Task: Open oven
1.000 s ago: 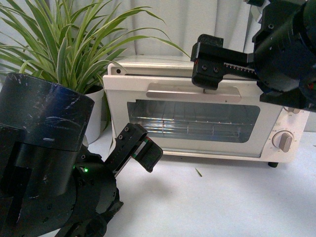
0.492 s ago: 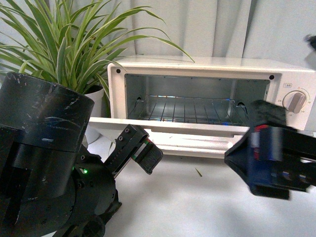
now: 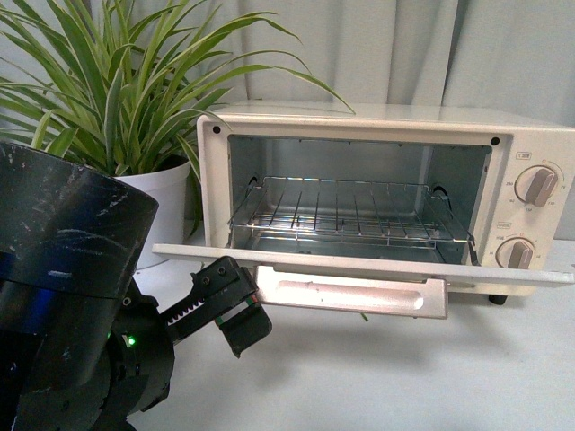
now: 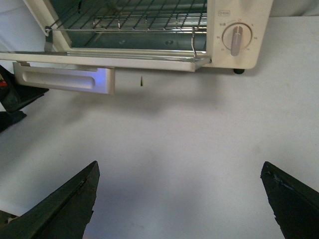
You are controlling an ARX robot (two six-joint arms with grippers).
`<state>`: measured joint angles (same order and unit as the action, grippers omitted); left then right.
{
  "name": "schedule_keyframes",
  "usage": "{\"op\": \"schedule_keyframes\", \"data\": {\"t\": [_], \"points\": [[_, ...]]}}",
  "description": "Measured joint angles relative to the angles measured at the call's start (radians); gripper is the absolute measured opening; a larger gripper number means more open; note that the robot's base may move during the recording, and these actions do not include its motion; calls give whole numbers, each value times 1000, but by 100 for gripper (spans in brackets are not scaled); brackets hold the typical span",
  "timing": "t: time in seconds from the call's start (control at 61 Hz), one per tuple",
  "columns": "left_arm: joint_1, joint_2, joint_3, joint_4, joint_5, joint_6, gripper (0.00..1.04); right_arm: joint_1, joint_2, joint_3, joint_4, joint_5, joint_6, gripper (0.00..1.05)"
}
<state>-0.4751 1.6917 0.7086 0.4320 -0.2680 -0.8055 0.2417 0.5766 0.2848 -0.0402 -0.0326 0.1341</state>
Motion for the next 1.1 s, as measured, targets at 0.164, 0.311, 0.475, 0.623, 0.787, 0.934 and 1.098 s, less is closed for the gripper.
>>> {"op": "schedule_keyframes", "data": {"t": [0.164,0.311,0.475,0.623,0.787,0.934,1.098], "points": [[-16,1,-2,2,-65,98,98,-98,-40,-55,-11,-67,-38,95],[-31,8,-2,26,-132,222,98,-156,-38,-70,0,-104,-60,95],[-43,30,-16,63,-226,402,98,-177,-30,-79,9,-119,-71,95],[-53,32,-21,80,-265,545,98,-175,-27,-80,15,-127,-76,95],[-64,32,-34,101,-294,647,98,-175,-19,-86,15,-137,-77,95],[-75,28,-50,113,-300,749,98,-175,-18,-88,14,-147,-77,95],[-82,11,-81,113,-285,833,98,-176,-19,-88,10,-157,-78,95]]}}
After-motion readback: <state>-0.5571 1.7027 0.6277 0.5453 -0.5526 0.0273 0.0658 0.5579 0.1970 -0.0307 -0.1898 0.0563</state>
